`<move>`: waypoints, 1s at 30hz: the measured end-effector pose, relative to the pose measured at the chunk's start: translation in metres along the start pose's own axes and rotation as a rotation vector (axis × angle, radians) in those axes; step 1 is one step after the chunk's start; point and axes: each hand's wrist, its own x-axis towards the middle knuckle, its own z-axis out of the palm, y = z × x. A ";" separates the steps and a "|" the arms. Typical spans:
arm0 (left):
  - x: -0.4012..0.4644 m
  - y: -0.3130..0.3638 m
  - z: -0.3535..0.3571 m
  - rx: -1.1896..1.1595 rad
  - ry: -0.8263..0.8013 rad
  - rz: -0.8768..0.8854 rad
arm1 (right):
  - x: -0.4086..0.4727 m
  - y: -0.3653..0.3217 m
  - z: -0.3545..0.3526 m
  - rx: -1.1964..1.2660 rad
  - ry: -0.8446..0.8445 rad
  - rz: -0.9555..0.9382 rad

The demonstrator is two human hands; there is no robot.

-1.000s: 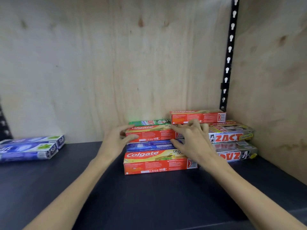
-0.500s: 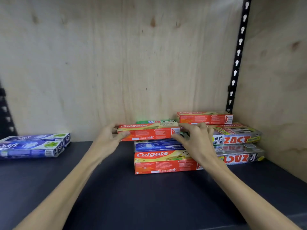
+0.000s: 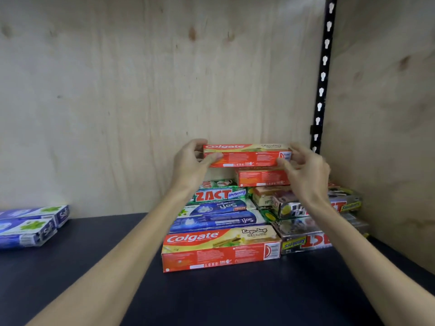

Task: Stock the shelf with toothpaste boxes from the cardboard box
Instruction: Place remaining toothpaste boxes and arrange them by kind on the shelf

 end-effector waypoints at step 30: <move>-0.070 -0.052 -0.088 0.222 -0.349 -0.110 | -0.086 -0.047 0.019 -0.371 -0.406 -0.252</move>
